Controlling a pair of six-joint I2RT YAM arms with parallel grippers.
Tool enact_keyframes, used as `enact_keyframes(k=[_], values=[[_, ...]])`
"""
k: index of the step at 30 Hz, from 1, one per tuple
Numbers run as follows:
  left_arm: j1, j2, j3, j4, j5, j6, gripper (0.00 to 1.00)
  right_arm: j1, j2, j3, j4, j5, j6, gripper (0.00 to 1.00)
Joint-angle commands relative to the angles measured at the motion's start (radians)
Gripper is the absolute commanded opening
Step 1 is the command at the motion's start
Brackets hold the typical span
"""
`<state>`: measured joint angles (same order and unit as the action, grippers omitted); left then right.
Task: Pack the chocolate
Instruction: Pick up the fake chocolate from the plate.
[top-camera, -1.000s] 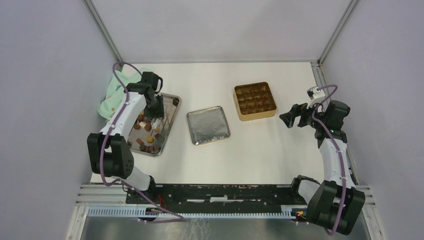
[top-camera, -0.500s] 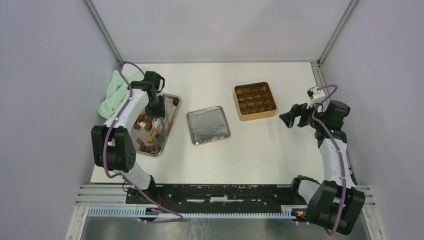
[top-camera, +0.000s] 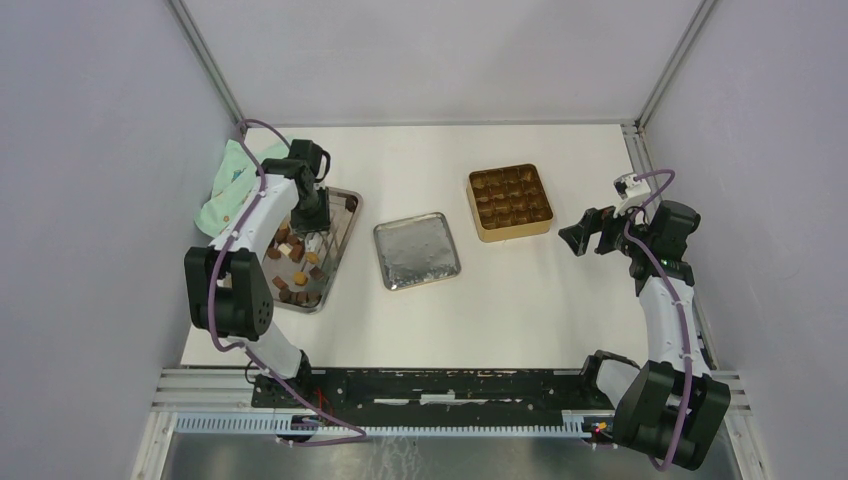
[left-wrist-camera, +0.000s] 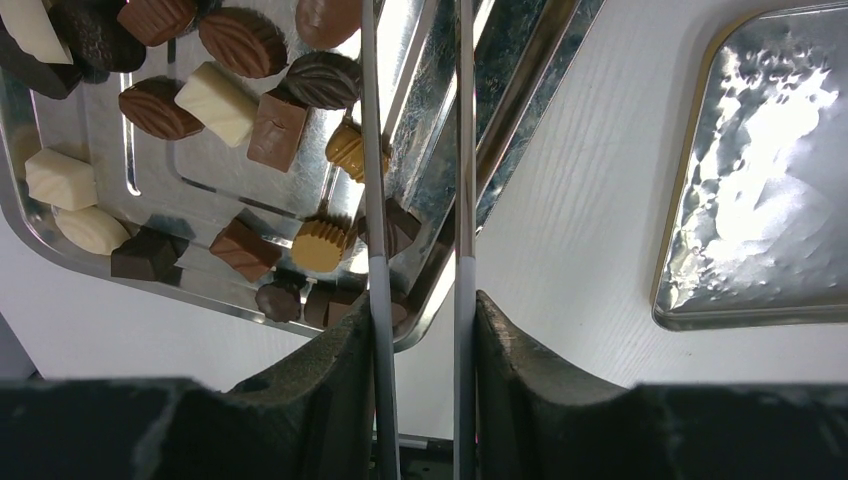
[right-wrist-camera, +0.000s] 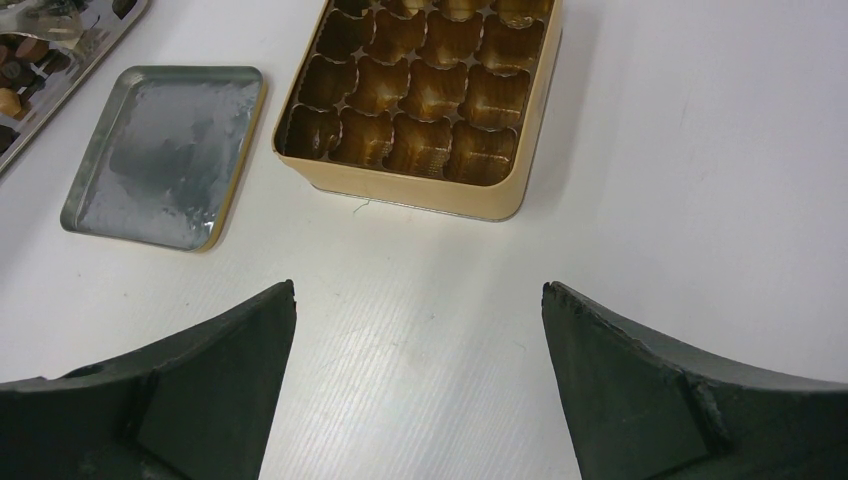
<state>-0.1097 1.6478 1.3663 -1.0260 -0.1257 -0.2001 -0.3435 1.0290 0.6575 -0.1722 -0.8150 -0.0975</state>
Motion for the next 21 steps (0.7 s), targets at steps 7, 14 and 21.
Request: enact_keyframes(k=[7, 14, 21], values=[[0.001, -0.065, 0.028, -0.022, 0.004, 0.006, 0.02, -0.005, -0.010, 0.008, 0.039, -0.021, 0.009, 0.98], [0.000, -0.104, 0.003, -0.021, 0.017, -0.014, 0.02, -0.005, -0.014, 0.007, 0.041, -0.024, 0.012, 0.98], [-0.013, -0.164, 0.028, -0.013, 0.148, -0.045, 0.02, -0.005, -0.015, 0.007, 0.041, -0.026, 0.015, 0.98]])
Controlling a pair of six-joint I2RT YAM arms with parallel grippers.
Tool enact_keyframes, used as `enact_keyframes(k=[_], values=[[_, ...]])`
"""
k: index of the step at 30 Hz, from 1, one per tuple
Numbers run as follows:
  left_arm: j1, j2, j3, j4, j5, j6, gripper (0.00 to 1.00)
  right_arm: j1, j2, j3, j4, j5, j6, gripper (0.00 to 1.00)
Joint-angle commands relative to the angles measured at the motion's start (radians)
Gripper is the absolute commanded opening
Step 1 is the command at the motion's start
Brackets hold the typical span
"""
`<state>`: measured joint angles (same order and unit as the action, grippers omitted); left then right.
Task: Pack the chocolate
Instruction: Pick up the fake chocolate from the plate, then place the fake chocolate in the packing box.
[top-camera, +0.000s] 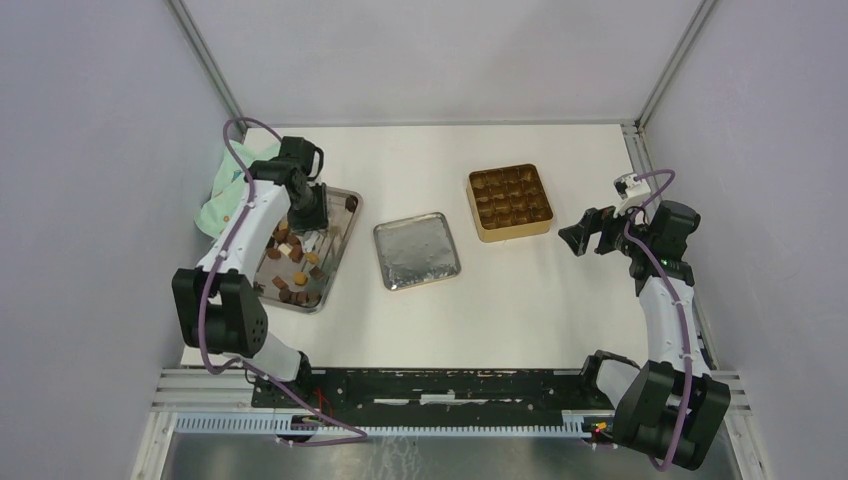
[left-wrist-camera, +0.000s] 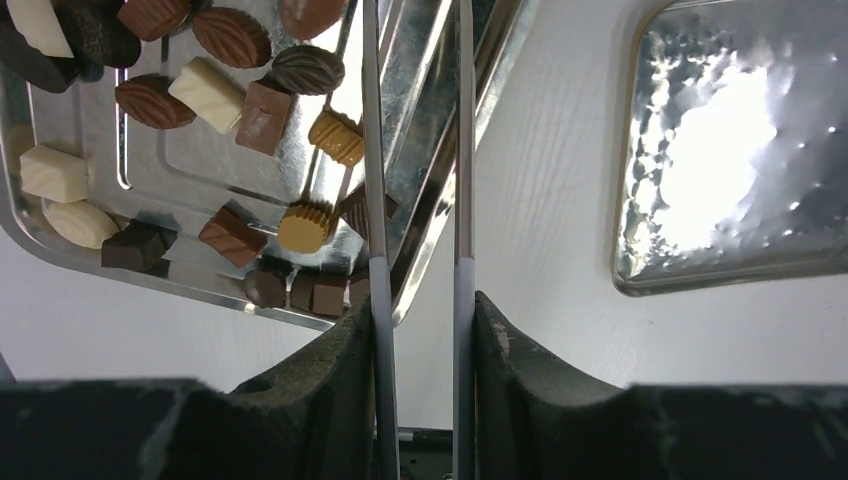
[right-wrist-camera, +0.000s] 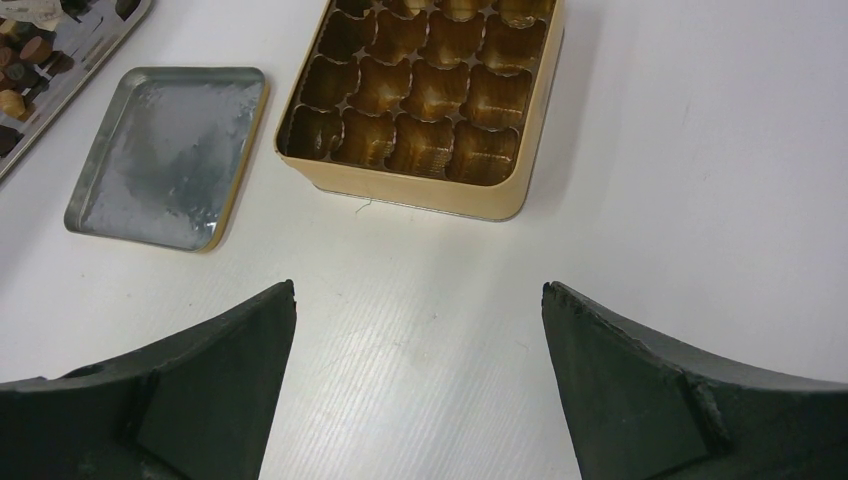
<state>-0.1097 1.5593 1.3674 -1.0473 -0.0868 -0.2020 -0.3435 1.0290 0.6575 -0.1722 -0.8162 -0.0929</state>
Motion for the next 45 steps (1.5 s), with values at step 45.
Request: enact_keyframes(k=[45], values=[[-0.593, 0.484, 0.536, 0.478, 0.184, -0.307, 0.06, -0.012, -0.037, -0.016, 0.034, 0.008, -0.016, 0.98]])
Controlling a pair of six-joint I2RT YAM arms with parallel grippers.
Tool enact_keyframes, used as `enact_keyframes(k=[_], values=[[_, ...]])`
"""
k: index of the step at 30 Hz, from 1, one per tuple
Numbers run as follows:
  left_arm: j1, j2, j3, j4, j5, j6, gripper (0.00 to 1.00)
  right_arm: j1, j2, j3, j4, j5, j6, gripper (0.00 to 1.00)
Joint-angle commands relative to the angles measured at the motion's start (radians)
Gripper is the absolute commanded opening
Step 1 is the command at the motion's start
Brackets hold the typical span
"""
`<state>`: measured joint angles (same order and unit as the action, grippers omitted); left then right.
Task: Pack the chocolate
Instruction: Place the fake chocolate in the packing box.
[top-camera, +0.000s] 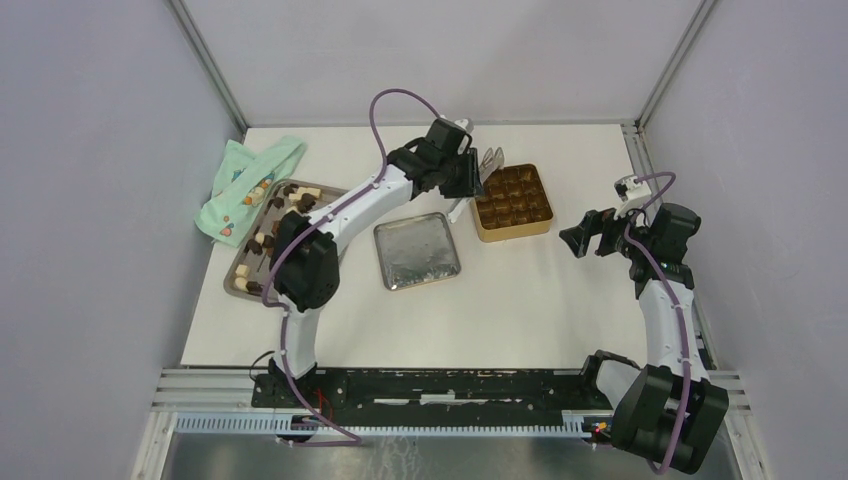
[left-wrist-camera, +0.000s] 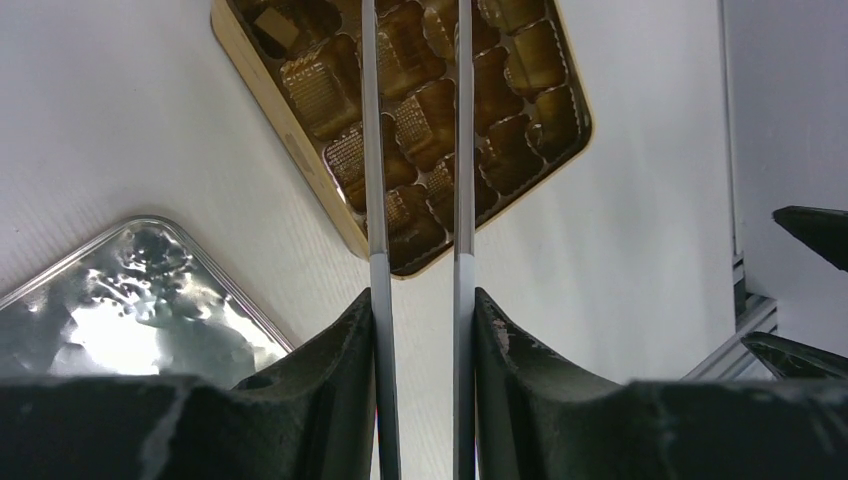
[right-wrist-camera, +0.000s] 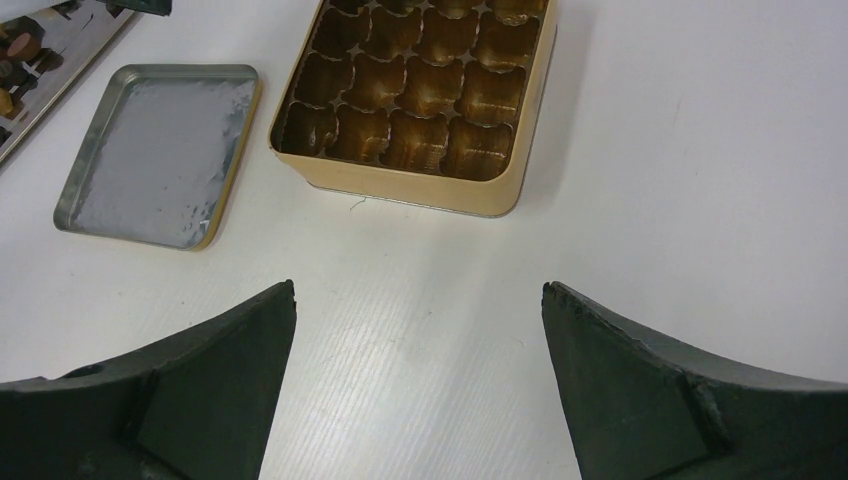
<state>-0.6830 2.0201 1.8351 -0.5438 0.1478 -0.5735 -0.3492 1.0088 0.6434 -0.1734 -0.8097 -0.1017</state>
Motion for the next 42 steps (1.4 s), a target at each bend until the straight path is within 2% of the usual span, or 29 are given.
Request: enact_keyframes(k=[1, 8, 20, 29, 42], values=[[-0.023, 0.031, 0.072, -0.030, -0.055, 0.069, 0.07, -0.006, -0.015, -0.003, 0.036, 0.001, -0.007, 0.98], [-0.032, 0.052, 0.087, -0.042, -0.080, 0.079, 0.20, -0.005, -0.012, -0.004, 0.038, -0.001, -0.006, 0.98], [-0.035, 0.111, 0.150, -0.079, -0.092, 0.087, 0.30, -0.007, -0.014, -0.005, 0.039, -0.003, -0.006, 0.98], [-0.035, 0.128, 0.181, -0.088, -0.095, 0.089, 0.37, -0.007, -0.014, -0.002, 0.035, -0.005, -0.006, 0.98], [-0.035, 0.130, 0.195, -0.092, -0.093, 0.096, 0.41, -0.008, -0.012, 0.001, 0.036, -0.012, -0.005, 0.98]])
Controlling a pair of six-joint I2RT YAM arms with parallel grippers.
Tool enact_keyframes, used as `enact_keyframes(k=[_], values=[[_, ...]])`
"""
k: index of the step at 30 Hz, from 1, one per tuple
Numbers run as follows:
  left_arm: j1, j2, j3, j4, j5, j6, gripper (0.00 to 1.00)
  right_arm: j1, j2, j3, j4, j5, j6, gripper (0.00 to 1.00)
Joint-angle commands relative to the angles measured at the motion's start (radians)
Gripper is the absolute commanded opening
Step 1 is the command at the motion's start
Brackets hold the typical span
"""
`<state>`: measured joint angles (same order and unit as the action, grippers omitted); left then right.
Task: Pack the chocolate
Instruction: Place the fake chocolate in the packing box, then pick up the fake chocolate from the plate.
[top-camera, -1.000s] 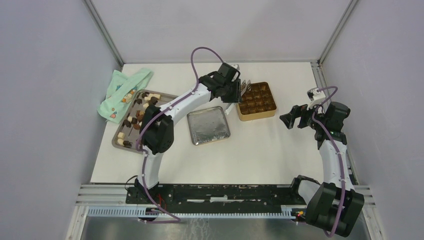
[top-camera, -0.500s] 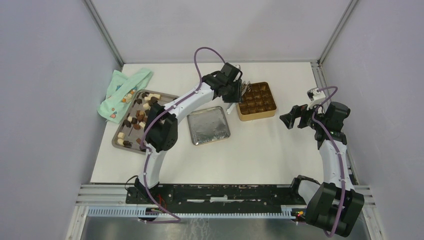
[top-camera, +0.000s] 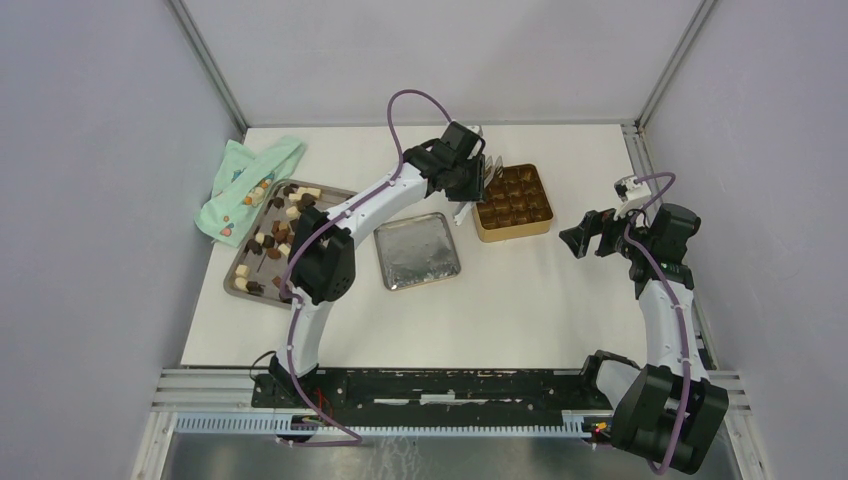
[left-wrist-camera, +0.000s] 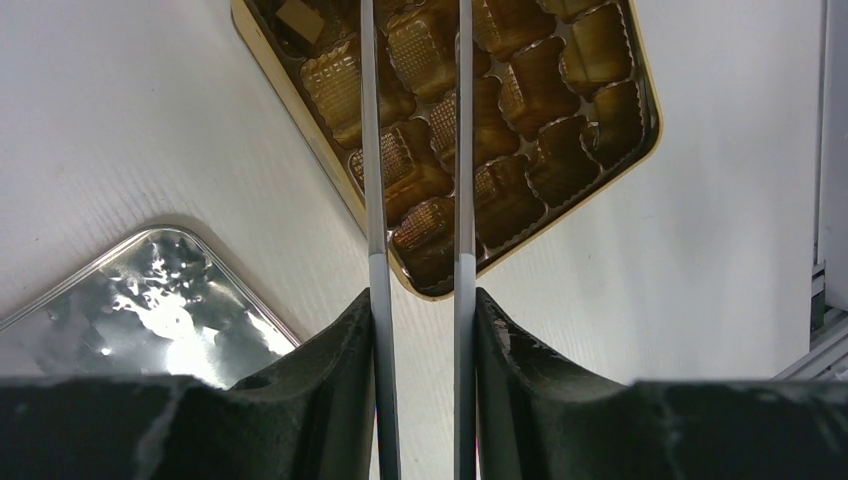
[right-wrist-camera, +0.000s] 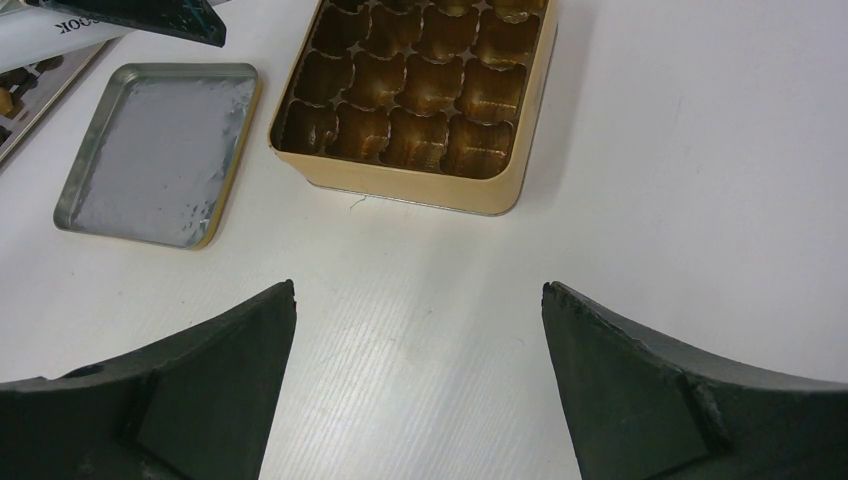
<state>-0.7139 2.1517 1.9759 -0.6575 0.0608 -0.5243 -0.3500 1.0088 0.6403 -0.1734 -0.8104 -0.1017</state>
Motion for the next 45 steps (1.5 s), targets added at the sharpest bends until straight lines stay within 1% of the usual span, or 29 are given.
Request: enact_keyframes(k=[1, 6, 12, 18, 24, 30, 34, 39, 42, 43, 45], values=[[-0.004, -0.002, 0.056, 0.022, -0.006, 0.048, 0.42, -0.006, -0.011, 0.004, 0.036, -0.012, -0.005, 0.98], [-0.004, -0.004, 0.055, 0.022, -0.003, 0.052, 0.44, -0.006, -0.012, 0.004, 0.035, -0.012, -0.006, 0.98], [-0.004, -0.013, 0.055, 0.024, -0.003, 0.051, 0.43, -0.006, -0.014, 0.002, 0.032, -0.011, -0.009, 0.98], [-0.005, -0.082, 0.027, 0.055, 0.004, 0.038, 0.43, -0.007, -0.016, 0.002, 0.030, -0.009, -0.012, 0.98], [0.002, -0.244, -0.134, 0.100, -0.001, 0.030, 0.43, -0.006, -0.022, 0.001, 0.026, -0.007, -0.021, 0.98], [0.029, -0.459, -0.337, 0.069, -0.045, 0.037, 0.43, -0.006, -0.026, -0.008, 0.032, -0.008, -0.024, 0.98], [0.078, -0.589, -0.463, 0.007, -0.070, 0.049, 0.43, -0.007, -0.030, -0.016, 0.036, -0.009, -0.027, 0.98], [0.196, -0.729, -0.596, -0.104, -0.115, 0.108, 0.43, -0.006, -0.032, -0.027, 0.047, -0.014, -0.029, 0.98], [0.290, -0.783, -0.642, -0.188, -0.120, 0.159, 0.43, -0.007, -0.028, -0.028, 0.050, -0.019, -0.029, 0.98], [0.330, -0.793, -0.651, -0.232, -0.131, 0.178, 0.43, -0.006, -0.028, -0.028, 0.050, -0.021, -0.029, 0.98], [0.369, -0.795, -0.648, -0.305, -0.183, 0.215, 0.43, -0.007, -0.025, -0.028, 0.053, -0.026, -0.029, 0.98]])
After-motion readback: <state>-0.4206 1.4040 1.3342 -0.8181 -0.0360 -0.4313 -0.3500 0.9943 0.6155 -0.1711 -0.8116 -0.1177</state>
